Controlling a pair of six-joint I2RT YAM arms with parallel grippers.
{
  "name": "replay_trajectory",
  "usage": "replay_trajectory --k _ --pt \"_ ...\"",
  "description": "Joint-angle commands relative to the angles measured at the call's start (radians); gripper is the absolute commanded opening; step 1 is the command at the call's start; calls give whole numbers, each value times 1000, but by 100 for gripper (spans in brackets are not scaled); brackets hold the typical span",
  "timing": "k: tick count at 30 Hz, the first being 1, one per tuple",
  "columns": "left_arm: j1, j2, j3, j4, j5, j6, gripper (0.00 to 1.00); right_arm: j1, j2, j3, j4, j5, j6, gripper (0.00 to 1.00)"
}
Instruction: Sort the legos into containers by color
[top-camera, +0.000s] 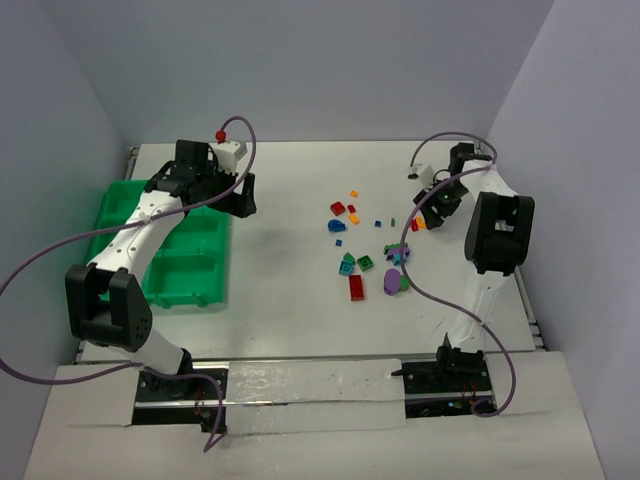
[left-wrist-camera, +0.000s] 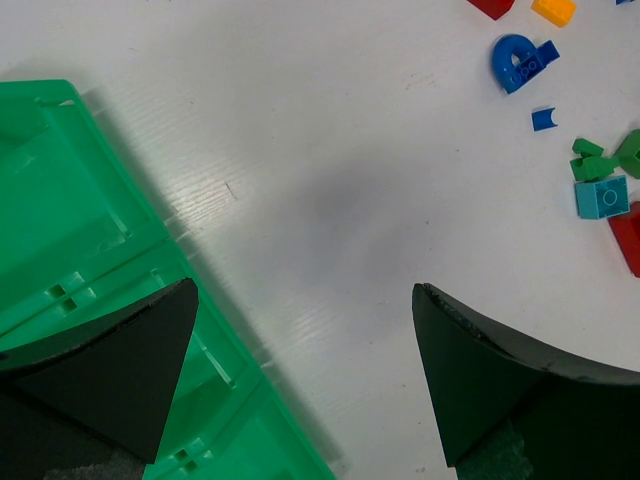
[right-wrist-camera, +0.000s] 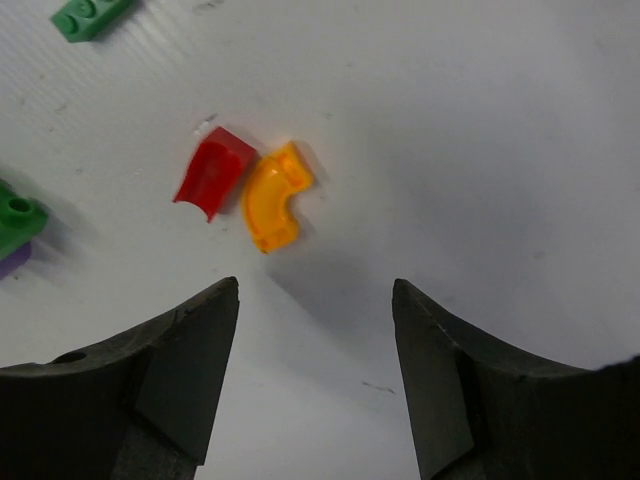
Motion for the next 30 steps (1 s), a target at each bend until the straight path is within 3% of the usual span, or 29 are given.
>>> replay_trajectory --k 1,13,23,30 --pt "-8 15 50 -10 32 9 99 49 -23 -37 -21 -9 -33 71" --pt "-16 34 68 -22 20 12 99 72 40 21 -29 -11 -18 63" --pt "-19 44 72 -20 14 12 99 76 53 9 -51 6 -45 45" --pt "-20 47 79 -17 11 12 99 78 -6 -86 2 36 -69 36"
